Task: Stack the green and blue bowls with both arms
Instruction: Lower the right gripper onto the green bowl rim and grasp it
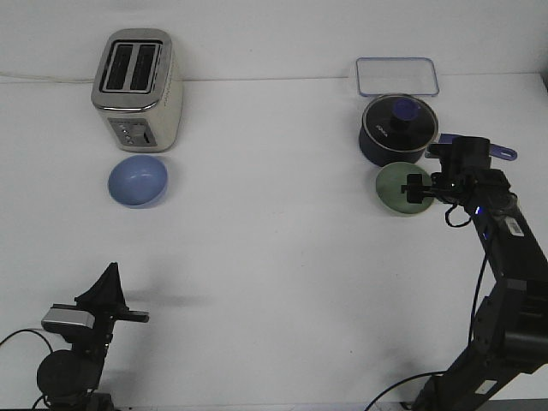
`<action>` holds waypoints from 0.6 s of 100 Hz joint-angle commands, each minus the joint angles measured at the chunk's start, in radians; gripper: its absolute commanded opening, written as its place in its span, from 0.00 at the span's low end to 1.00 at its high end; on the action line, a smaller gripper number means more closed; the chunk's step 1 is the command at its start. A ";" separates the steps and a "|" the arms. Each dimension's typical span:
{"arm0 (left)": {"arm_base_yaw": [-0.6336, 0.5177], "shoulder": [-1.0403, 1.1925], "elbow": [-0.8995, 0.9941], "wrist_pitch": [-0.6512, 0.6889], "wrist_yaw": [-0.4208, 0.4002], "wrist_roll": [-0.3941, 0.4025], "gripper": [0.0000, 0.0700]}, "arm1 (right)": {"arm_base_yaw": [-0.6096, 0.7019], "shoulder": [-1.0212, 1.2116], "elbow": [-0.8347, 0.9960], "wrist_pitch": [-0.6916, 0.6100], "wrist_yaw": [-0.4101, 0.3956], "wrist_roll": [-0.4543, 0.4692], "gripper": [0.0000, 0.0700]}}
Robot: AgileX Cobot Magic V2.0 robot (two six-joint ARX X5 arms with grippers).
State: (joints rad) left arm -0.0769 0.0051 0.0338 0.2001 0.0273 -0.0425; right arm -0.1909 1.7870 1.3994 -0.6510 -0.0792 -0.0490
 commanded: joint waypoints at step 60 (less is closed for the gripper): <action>0.000 -0.002 -0.020 0.010 -0.002 0.008 0.02 | -0.007 0.092 0.022 0.011 -0.031 -0.005 0.00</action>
State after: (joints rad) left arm -0.0769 0.0051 0.0338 0.2005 0.0277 -0.0425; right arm -0.1974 1.8526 1.4200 -0.6239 -0.1322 -0.0448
